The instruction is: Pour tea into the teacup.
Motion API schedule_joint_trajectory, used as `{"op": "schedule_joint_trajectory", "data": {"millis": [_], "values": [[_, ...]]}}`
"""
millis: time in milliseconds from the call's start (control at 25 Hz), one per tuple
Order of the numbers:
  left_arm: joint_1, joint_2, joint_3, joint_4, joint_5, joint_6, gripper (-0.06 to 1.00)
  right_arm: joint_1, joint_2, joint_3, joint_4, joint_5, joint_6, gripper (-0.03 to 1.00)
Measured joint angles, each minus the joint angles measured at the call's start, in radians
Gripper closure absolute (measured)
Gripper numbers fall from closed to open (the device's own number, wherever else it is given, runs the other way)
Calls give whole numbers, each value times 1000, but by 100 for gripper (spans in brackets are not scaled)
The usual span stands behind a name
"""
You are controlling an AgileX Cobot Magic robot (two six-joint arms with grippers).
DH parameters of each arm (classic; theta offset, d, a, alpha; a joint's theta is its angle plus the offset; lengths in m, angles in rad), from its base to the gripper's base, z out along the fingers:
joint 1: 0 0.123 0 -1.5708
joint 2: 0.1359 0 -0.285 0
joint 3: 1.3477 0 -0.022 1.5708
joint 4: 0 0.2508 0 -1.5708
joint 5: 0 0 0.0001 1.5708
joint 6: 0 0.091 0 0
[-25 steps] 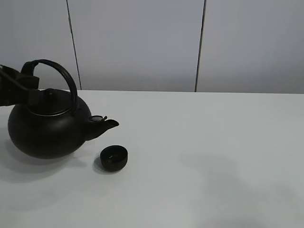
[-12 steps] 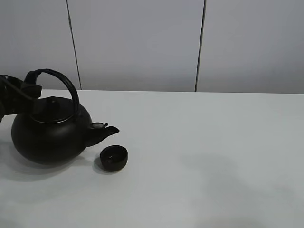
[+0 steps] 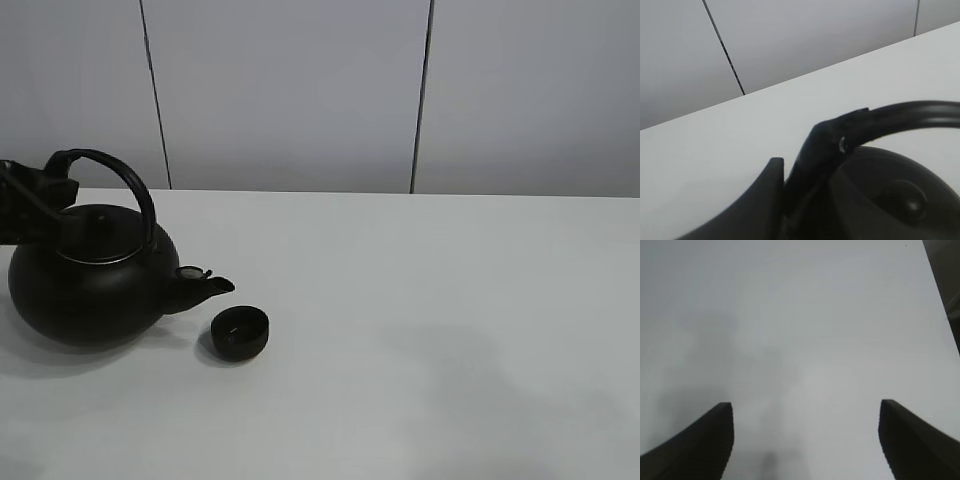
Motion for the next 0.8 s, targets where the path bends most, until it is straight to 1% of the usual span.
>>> {"op": "schedule_joint_trajectory", "data": {"millis": [240, 800], "values": [[0, 0, 0, 0, -1, 12, 79, 0, 0, 0, 0, 0, 0, 42], [0, 0, 0, 0, -1, 83, 79, 0, 0, 0, 0, 0, 0, 42]]}}
